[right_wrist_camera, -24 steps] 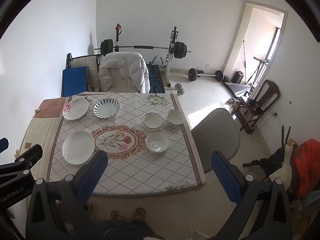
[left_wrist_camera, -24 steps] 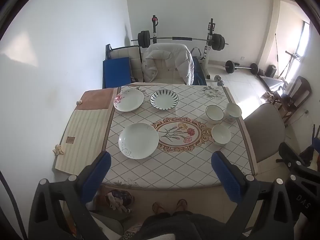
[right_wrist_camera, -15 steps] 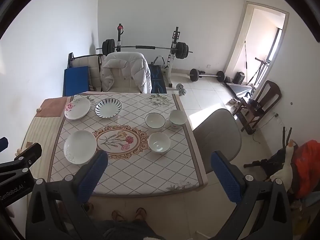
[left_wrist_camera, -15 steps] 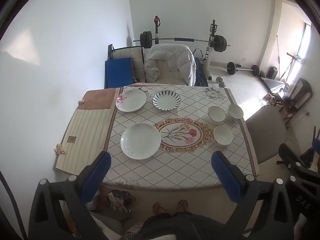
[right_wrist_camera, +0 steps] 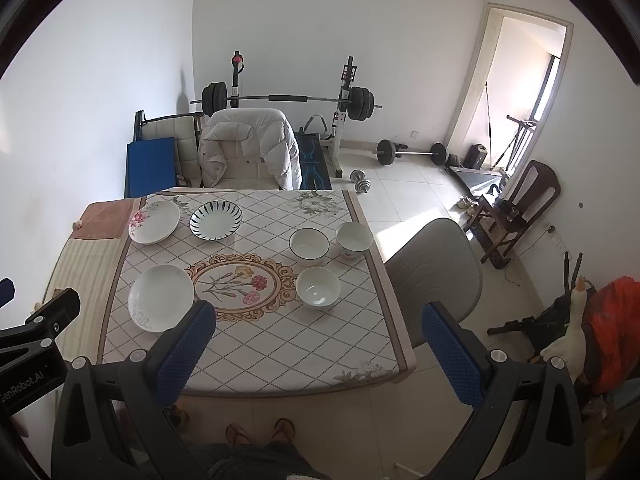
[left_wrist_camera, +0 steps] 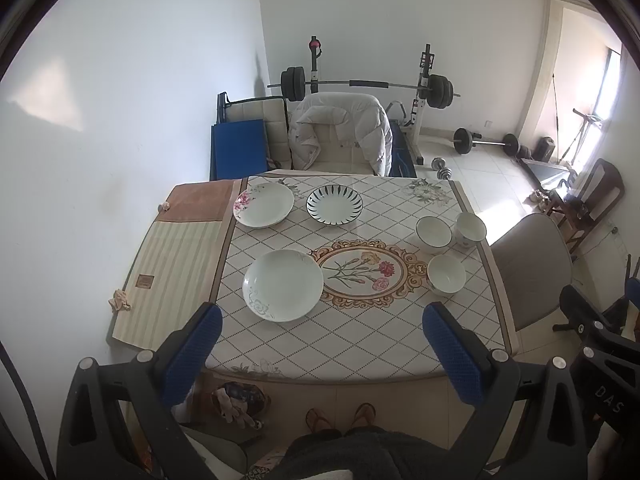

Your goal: Organize plates and bowls

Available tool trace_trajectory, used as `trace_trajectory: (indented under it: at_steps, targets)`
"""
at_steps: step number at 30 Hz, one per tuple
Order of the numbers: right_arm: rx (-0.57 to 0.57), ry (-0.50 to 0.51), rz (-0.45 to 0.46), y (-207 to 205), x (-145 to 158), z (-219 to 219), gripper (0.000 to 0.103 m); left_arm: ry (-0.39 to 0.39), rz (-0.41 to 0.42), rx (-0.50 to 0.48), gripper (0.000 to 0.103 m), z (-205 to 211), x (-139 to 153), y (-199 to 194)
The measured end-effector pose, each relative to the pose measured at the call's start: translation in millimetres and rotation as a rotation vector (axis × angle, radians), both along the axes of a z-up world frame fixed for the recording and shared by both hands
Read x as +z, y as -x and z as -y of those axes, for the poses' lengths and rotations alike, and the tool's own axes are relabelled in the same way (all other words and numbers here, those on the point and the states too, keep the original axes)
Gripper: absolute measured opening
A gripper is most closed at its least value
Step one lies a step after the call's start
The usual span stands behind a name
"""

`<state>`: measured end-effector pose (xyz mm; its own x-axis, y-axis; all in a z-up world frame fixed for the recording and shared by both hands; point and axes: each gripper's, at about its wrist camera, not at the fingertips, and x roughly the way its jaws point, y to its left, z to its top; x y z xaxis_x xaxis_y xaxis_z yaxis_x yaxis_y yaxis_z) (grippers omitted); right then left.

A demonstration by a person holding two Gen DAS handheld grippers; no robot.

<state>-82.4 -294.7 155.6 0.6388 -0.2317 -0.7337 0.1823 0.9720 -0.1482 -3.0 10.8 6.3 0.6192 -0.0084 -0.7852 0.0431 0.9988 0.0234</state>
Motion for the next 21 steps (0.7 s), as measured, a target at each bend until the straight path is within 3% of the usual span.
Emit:
trace_trajectory:
  at_steps: [21]
  targets:
    - [0.005, 0.021, 0.007, -1.0, 3.9, -5.9, 0.103, 0.006, 0.01, 0.007, 0.102, 2.8, -0.7, 0.0]
